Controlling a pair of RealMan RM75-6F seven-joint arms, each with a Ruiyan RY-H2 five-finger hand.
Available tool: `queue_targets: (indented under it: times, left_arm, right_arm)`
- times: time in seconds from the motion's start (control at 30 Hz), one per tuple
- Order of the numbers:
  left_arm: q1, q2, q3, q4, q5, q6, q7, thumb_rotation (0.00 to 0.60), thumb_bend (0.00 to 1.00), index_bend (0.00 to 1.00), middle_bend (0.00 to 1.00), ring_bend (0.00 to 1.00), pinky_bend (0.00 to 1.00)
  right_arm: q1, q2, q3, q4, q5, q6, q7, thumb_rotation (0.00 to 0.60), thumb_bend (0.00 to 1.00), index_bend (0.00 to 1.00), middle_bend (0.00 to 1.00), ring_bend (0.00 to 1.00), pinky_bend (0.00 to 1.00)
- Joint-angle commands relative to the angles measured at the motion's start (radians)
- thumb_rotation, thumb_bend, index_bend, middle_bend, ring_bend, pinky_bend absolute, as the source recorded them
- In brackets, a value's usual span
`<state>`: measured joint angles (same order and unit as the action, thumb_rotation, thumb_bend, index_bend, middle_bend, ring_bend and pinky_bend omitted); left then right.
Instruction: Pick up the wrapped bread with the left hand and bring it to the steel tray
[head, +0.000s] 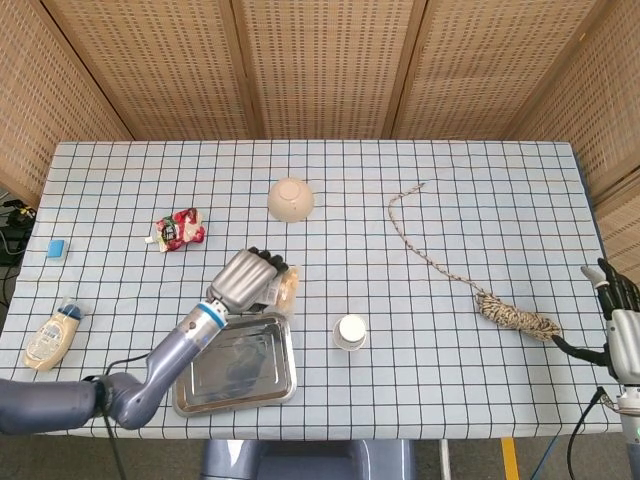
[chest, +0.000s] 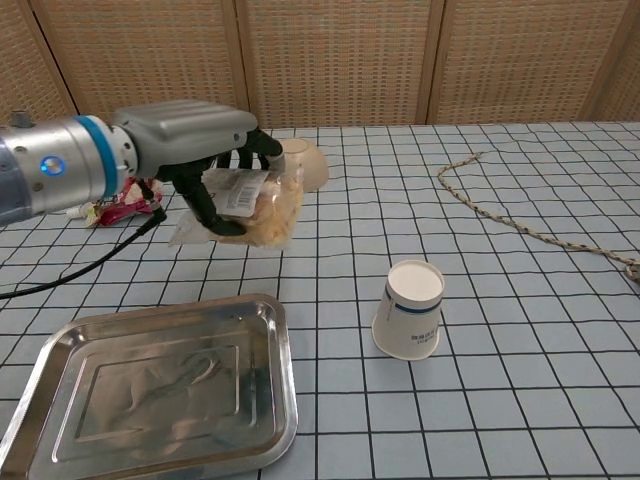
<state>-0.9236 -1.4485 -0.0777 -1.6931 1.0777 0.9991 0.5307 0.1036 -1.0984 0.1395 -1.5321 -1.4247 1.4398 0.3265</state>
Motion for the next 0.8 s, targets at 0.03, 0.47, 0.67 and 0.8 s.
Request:
queue_targets:
  times: [0.03, 0.47, 0.67, 0.8]
  left_arm:
    - [0.084, 0.082, 0.096, -0.108, 0.119, 0.054, -0.038, 0.6, 0.37, 0.57, 0.34, 0.35, 0.41]
    - [0.176, 0.096, 0.216, -0.144, 0.286, 0.045, -0.097, 0.6, 0.31, 0.41, 0.18, 0.23, 0.3]
    - [0.183, 0.151, 0.241, -0.181, 0.279, -0.009, -0.09, 0.6, 0.14, 0.21, 0.0, 0.04, 0.1]
    - [0.208, 0.179, 0.252, -0.2, 0.298, 0.008, -0.082, 0.6, 0.09, 0.12, 0.0, 0.0, 0.0]
  right_arm:
    - [0.0, -0.003, -0.005, -0.008, -0.009, 0.004, -0.013, 0.6, 0.07, 0.14, 0.0, 0.0, 0.0]
    - [0.001, -0.006, -0.014, -0.032, -0.033, 0.016, -0.041, 0.6, 0.07, 0.14, 0.0, 0.0, 0.0]
    - [-0.002, -0.003, -0.015, -0.034, -0.03, 0.02, -0.038, 0.6, 0.07, 0.13, 0.0, 0.0, 0.0]
    - [-0.005, 0.0, -0.016, -0.039, -0.034, 0.025, -0.043, 0.6, 0.07, 0.12, 0.0, 0.0, 0.0]
